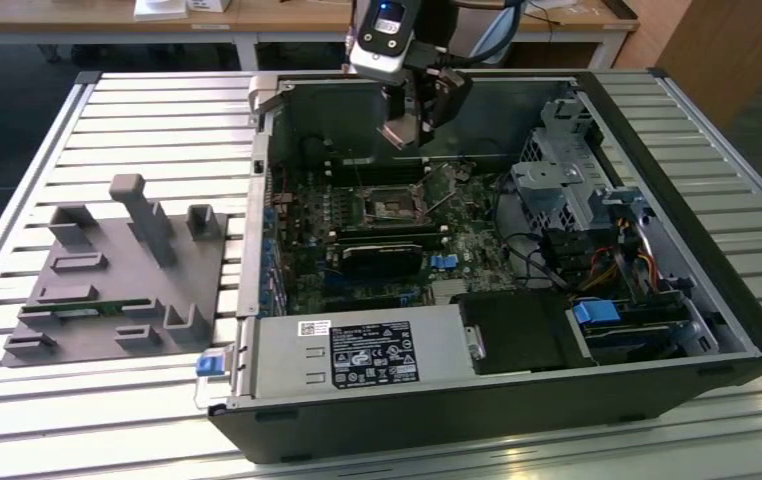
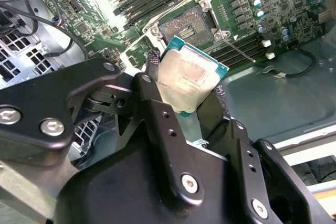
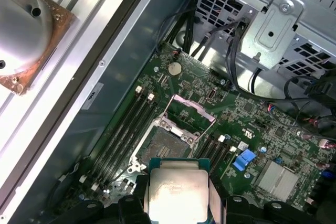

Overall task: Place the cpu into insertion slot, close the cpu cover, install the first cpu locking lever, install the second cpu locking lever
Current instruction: 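Place the cpu into insertion slot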

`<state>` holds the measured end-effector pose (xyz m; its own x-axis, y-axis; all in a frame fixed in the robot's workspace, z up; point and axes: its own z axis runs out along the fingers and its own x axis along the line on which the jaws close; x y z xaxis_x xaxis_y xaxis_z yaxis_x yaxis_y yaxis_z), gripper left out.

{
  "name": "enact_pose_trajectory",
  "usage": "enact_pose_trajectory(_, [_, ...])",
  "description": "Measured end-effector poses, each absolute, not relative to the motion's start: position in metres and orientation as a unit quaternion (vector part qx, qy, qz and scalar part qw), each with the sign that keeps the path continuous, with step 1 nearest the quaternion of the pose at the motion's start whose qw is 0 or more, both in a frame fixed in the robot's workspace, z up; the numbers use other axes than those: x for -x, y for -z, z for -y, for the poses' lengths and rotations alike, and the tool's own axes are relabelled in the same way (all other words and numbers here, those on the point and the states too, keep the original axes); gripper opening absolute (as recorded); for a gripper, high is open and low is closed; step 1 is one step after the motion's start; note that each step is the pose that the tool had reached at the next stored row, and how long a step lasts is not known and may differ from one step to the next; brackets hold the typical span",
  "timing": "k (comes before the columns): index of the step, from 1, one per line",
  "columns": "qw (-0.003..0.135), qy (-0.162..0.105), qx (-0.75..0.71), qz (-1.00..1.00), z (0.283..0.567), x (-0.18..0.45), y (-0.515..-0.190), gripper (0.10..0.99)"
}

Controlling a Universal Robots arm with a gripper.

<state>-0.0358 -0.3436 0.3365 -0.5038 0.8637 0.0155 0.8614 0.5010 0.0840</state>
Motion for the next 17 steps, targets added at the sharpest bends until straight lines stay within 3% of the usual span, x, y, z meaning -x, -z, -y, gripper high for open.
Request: enact_pose_trajectory(17, [0.014, -0.04, -0.5, -0.865, 0.3436, 0.0358, -0.3316, 0.541])
